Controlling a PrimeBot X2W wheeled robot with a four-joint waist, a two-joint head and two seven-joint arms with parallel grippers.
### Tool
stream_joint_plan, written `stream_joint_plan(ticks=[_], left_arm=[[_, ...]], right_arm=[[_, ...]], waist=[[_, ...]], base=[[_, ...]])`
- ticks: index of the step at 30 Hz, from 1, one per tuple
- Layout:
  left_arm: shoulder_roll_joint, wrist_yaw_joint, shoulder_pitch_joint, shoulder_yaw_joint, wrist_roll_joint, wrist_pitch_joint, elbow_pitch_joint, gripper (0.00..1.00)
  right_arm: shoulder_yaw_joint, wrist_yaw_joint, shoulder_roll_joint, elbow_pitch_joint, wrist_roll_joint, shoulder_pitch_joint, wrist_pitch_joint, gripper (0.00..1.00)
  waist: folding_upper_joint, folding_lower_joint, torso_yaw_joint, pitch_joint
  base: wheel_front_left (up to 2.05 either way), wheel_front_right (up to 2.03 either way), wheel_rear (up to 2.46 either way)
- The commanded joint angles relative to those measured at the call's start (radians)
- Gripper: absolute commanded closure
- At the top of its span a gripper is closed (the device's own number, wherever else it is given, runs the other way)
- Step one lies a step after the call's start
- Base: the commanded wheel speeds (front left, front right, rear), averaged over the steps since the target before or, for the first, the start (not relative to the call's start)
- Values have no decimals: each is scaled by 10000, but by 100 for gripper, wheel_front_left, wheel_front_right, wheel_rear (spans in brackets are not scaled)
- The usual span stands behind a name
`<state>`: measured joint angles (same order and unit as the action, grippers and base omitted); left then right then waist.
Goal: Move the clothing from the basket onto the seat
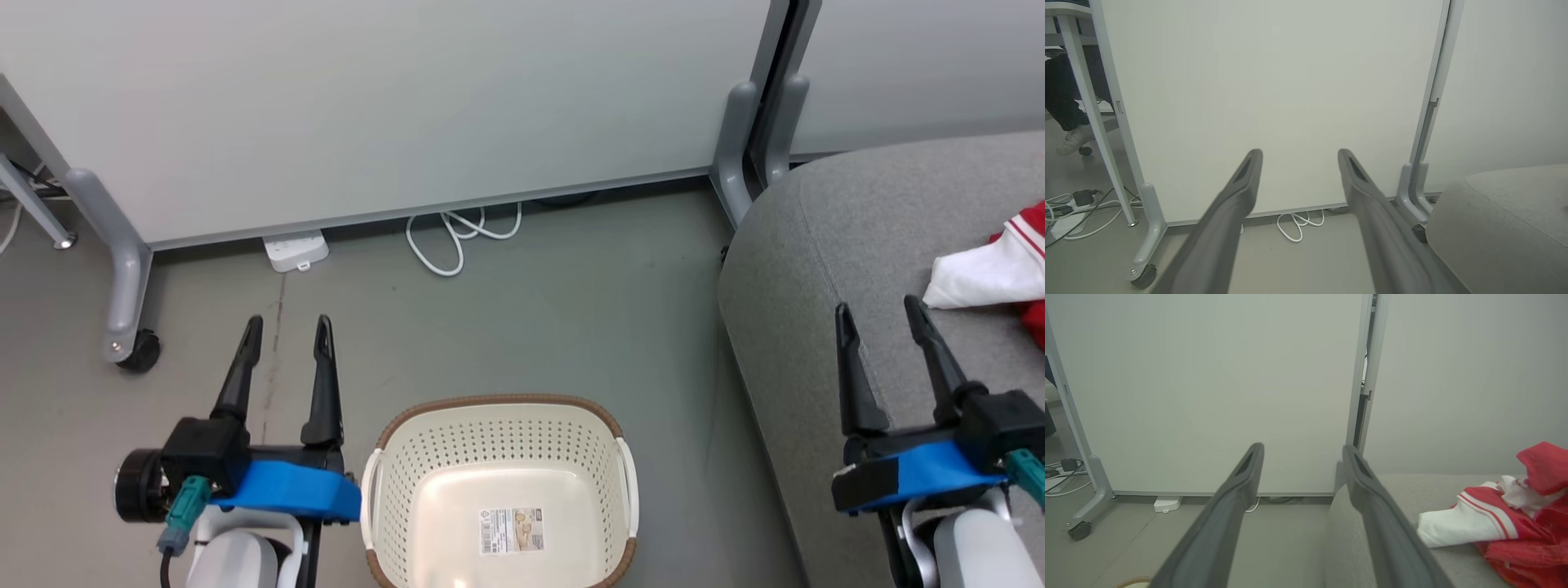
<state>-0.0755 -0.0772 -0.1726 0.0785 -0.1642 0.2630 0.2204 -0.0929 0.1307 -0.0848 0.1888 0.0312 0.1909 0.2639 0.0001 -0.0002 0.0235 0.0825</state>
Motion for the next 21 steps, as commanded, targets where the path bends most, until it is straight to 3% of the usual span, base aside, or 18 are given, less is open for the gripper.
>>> stream_joint_plan(ticks=[1,21], left_arm=[[55,-94,222,-70,84,26,51,0],[247,-411,912,-393,167,25,457,0]], right_arm=[[-23,1,102,89,55,-342,6,0],[-16,1,349,651,159,-1185,5,0]], waist=[[-1,2,91,-217],[-1,2,368,-774]], base=[[0,0,0],[0,0,0]])
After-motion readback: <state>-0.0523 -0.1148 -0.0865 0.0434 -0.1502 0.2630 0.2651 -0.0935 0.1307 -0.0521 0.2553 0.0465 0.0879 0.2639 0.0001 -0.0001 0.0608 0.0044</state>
